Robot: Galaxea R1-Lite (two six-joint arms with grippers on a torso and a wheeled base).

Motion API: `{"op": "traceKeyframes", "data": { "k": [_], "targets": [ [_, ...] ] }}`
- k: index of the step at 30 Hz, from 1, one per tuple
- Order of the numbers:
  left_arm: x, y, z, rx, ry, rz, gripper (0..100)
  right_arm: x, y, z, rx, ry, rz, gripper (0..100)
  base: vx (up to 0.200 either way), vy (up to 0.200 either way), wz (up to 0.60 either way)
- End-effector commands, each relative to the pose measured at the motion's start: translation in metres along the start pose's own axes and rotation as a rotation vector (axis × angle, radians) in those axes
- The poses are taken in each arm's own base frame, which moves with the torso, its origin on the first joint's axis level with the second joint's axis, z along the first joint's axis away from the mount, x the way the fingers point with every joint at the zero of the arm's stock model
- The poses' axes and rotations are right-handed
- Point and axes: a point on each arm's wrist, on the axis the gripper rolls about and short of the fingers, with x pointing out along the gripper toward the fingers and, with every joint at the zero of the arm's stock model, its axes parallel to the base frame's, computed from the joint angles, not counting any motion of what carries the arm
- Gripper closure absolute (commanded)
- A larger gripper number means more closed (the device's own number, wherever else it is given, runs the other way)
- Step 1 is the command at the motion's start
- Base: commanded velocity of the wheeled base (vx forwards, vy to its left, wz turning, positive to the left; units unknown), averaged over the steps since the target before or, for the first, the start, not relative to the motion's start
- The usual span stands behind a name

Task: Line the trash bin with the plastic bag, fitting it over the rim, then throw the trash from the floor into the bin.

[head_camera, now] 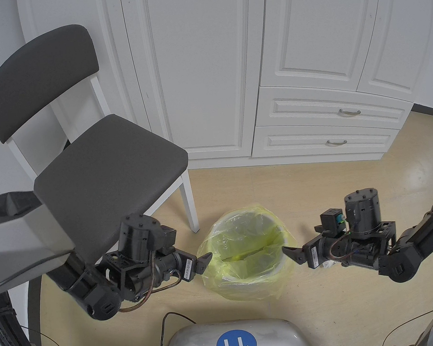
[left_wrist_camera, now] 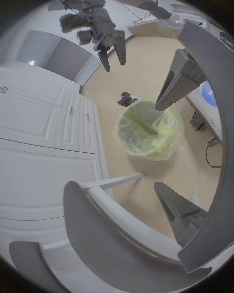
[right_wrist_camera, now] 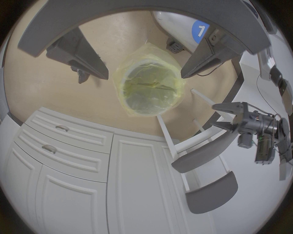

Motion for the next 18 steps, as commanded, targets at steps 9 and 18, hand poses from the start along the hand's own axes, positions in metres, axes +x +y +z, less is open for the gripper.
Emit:
{"op": "traceKeyframes", "data": {
  "k": [9,18],
  "targets": [
    [-0.08,0.006,0.023,0.052,-0.376,-0.035,0,0.001,-0.102,0.003,0.146,-0.011,-0.292,0,0.0,0.0,0.0],
    [-0.116,0.009,0.043,0.1,-0.498,-0.015,0,0.013,-0.115,-0.005,0.17,0.062,-0.286,0,0.0,0.0,0.0]
  ]
}}
